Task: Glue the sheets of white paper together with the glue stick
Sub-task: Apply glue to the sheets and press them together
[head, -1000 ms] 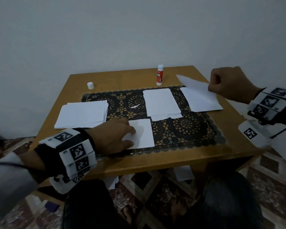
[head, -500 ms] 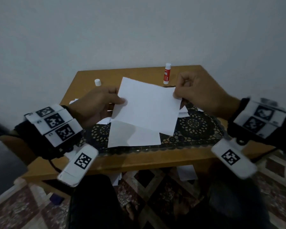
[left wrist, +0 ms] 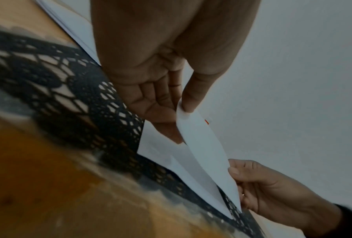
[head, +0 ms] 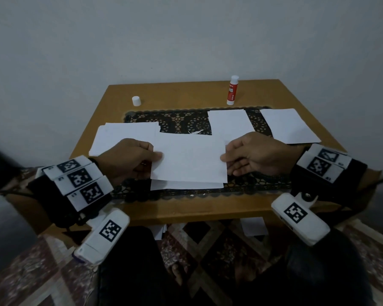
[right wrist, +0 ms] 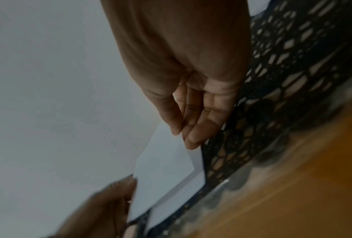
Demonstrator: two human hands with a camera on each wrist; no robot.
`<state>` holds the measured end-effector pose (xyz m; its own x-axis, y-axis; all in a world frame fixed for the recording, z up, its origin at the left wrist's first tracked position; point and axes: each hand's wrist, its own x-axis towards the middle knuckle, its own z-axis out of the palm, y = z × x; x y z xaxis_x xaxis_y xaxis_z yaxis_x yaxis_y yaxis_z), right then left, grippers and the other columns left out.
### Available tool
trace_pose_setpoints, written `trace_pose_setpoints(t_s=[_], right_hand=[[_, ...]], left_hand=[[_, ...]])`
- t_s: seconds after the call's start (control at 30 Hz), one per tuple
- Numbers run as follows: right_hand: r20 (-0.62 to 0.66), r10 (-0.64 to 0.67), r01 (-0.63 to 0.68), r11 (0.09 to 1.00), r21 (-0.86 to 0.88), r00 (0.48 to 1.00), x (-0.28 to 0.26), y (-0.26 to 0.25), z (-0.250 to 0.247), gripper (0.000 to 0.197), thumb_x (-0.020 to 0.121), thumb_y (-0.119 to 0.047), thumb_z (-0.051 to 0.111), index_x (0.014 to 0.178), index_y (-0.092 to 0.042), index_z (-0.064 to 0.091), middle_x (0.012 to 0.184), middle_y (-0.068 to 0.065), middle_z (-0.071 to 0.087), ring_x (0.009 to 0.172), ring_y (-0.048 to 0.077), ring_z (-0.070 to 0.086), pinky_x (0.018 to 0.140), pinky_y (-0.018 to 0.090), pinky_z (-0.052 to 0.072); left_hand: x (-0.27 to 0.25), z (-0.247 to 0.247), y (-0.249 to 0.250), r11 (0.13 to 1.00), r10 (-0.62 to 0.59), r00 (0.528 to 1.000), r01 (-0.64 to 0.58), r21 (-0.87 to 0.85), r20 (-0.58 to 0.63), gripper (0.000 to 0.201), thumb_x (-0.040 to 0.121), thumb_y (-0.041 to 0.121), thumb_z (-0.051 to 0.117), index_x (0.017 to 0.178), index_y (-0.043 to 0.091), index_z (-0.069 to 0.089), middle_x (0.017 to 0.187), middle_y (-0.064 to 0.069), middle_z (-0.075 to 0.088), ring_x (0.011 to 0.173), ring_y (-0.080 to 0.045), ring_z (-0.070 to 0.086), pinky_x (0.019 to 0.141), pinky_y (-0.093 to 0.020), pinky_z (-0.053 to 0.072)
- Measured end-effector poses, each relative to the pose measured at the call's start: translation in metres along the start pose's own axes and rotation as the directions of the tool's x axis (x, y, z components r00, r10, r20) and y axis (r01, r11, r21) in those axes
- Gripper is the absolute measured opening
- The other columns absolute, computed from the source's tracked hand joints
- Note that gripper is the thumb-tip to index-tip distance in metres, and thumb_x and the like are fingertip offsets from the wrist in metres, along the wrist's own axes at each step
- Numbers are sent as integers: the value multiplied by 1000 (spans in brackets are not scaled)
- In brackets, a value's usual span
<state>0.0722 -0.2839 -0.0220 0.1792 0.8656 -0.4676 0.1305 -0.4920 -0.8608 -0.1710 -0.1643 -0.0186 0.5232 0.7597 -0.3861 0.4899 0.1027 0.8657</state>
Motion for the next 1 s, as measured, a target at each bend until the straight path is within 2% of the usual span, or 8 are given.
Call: trace_pose_setpoints(t_s=[0.07,0.13,0.23,0.33,0.57,1.0], right_hand=[[0,8,-8,997,-75,1000,0,0,0,11,85,-8,71,77,-4,64,79,18,70,66,22,67,59,26,55],[13,3,-1,989,-150,1000,0,-1,2,13,88,-12,69,77,-5,65,83,20,71,65,22,66,56,26,53],[3,-24,24,964,-264,1000,3,-2,6,16,90,-16,67,82,-1,66,82,18,71,61,21,64,54,26,50],[-15,-41,32,931,-363,999,7,-5,9,18,89,-17,68,82,-1,66,74,14,68,55,18,61,51,26,49],[-28,-23,9,912,-411,999,9,-6,11,18,87,-15,70,75,-3,64,67,12,66,50,17,60,49,25,50],[-32,-56,35,889,-456,998,12,-5,13,18,87,-13,70,78,0,64,68,13,67,49,17,62,48,25,51]], left_hand=[[2,-1,0,997,-37,999,38,64,-2,33,91,14,61,62,8,48,54,-6,48,43,-16,48,47,-25,42],[2,-2,0,976,-26,1000,28,215,-12,31,91,19,61,64,5,55,53,-6,57,44,-16,55,47,-24,42],[3,-5,-1,903,32,998,-10,429,-45,39,89,24,64,56,6,56,50,-6,55,46,-16,50,51,-25,40],[3,-5,-2,875,29,997,8,484,-70,40,87,26,67,53,8,58,53,-4,53,50,-16,48,55,-26,39],[7,-4,-3,830,21,998,20,557,-67,32,84,29,69,59,9,64,65,-8,60,61,-16,51,59,-26,40],[11,-3,-8,782,56,997,-16,623,-45,32,83,30,70,59,10,63,61,-5,59,58,-14,49,54,-24,35]])
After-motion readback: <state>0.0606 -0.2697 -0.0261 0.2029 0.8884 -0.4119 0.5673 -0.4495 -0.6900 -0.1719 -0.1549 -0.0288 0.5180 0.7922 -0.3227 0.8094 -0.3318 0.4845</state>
